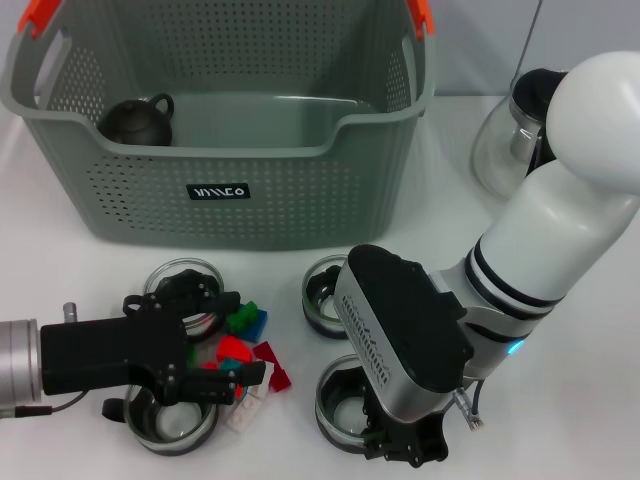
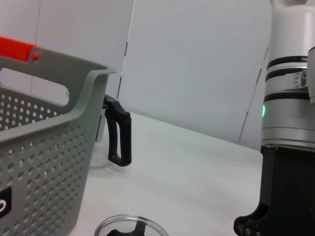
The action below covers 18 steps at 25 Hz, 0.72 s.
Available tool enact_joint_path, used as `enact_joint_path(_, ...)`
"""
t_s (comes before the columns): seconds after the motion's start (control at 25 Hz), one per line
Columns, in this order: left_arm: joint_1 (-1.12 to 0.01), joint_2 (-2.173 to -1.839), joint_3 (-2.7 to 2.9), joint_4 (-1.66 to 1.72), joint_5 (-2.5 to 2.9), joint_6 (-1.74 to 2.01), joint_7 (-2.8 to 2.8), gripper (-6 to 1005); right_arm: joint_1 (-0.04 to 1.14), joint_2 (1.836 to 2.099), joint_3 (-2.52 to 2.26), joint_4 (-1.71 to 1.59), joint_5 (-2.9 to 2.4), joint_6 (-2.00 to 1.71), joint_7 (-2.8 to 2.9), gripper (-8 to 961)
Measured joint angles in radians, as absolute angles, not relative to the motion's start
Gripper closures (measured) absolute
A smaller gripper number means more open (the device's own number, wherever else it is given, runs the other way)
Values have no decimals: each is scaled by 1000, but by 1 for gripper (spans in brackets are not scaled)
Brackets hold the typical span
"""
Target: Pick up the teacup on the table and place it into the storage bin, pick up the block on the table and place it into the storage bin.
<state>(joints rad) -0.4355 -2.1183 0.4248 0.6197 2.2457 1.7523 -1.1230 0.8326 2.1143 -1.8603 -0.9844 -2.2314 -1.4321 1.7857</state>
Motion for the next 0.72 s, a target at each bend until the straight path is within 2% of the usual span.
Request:
enact_joint_path(0.04,-435,-2118,424,620,2246,1752,-1122,50,832,2114,-1860,-986,-2231,-1433,1784,849)
enact_joint_path(0.28,-433,-2118,423,620,2246,1752,-1112,49,828,2111,-1832,-1005,-2231,-1463,1792,895)
enact_joint_path(0.72,-435,-2116,423,621,2245,1747,-1107,50,789,2099,-1531,-1165,-2270,-1726,1816,893)
